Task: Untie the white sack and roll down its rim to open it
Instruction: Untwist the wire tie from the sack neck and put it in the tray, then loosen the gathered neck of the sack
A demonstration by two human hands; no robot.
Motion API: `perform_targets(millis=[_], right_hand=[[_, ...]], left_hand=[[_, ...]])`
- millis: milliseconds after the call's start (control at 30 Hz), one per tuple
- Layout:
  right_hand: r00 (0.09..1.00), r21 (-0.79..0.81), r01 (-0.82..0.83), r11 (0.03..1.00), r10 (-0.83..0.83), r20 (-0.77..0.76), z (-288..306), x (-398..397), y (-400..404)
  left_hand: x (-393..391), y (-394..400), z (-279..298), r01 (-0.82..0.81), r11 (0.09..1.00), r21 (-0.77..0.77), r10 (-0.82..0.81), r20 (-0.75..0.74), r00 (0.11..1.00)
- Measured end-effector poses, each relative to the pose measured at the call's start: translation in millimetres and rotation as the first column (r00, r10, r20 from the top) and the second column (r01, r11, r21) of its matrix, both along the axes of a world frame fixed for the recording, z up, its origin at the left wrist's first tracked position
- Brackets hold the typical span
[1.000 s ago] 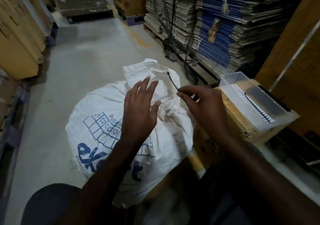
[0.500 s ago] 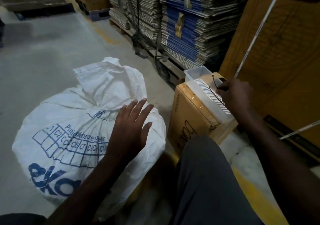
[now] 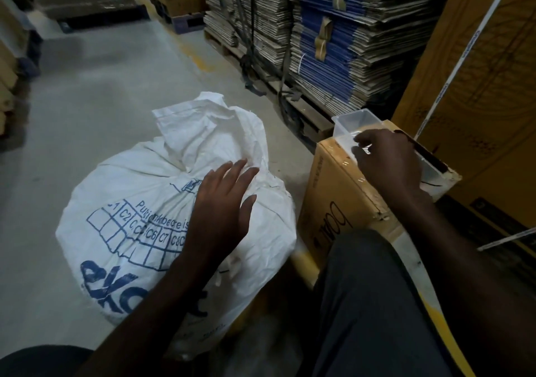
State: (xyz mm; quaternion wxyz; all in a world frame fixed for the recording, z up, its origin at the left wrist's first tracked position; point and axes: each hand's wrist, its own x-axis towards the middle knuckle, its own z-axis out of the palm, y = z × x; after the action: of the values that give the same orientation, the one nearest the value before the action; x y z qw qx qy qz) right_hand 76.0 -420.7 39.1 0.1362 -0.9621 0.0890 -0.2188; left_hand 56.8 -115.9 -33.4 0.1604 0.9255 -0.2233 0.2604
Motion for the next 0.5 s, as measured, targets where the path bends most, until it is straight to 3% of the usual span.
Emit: perform_targets(millis=[367,500], right_hand=[[0.95,0.117,-0.305,0.945,0.294,0.102,17,7,137],[0.926,0.131,-0.355,0.925,0.329,0.187,24,12,172]], left_hand=[[-7,48,19,-0.089,0.993,-0.078,0.091,0.023,0.996],[-11,72,25,-0.131,0.985,-0.114,0.134,0.022,0.991]])
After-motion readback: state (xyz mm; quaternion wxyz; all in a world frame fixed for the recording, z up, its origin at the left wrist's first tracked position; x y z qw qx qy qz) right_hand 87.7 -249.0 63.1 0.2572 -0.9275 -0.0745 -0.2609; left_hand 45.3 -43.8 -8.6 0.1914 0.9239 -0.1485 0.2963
